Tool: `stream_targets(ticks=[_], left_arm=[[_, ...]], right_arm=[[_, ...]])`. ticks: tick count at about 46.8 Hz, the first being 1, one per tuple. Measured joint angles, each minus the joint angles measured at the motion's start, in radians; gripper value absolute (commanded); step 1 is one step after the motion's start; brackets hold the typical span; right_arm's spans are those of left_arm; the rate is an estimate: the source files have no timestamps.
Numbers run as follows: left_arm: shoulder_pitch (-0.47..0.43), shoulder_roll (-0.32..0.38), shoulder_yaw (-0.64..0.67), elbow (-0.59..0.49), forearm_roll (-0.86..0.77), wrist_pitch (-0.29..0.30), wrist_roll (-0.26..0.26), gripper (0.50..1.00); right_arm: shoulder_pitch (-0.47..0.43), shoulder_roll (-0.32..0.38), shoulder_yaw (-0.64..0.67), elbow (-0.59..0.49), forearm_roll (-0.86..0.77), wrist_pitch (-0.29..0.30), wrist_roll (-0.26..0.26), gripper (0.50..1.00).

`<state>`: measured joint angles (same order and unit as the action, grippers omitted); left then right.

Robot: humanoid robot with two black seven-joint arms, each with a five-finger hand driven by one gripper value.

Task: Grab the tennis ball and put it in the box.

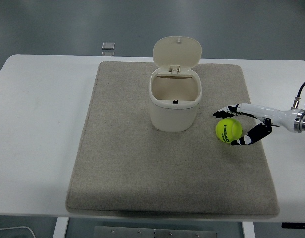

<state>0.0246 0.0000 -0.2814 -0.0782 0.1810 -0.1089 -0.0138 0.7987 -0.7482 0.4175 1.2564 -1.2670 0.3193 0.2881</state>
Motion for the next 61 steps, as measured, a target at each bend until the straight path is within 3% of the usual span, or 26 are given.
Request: stream_targets(ticks=[13,21,35,40,48,54,57,61], left_arm=[[0.0,0.0,0.0,0.0,0.0,0.0,0.0,0.992],[0.0,0.0,0.0,0.0,0.0,0.0,0.0,0.992],[0.0,0.0,0.0,0.0,0.0,0.0,0.0,0.992],[0.0,0.0,0.0,0.0,0.0,0.0,0.0,0.992],[0.0,0.0,0.0,0.0,0.0,0.0,0.0,0.992],[0.0,0.0,0.0,0.0,0.0,0.0,0.0,0.992],[0.0,0.0,0.0,0.0,0.0,0.0,0.0,0.992],[0.0,0.0,0.0,0.0,0.0,0.0,0.0,0.992]], right_arm=[[-0.004,0.001,-0.009,-0.005,-0.009,-0.009,0.0,0.87],[-0.004,0.001,-0.009,-0.005,-0.014,-0.011,0.0,0.766],[-0.004,0.001,-0.008,-0.008,-0.017,-0.011,-0.001,0.754],[-0.002,0.002,-0.007,-0.008,-0.017,-0.011,-0.001,0.703],[0.005,0.002,-0.003,-0.008,-0.007,-0.011,-0.001,0.568],[0.008,0.0,0.014,-0.008,0.004,-0.011,0.0,0.541],[0.017,-0.001,0.023,-0.008,0.014,-0.013,0.001,0.501],[0.034,-0.009,0.035,-0.007,0.045,-0.012,0.005,0.5]])
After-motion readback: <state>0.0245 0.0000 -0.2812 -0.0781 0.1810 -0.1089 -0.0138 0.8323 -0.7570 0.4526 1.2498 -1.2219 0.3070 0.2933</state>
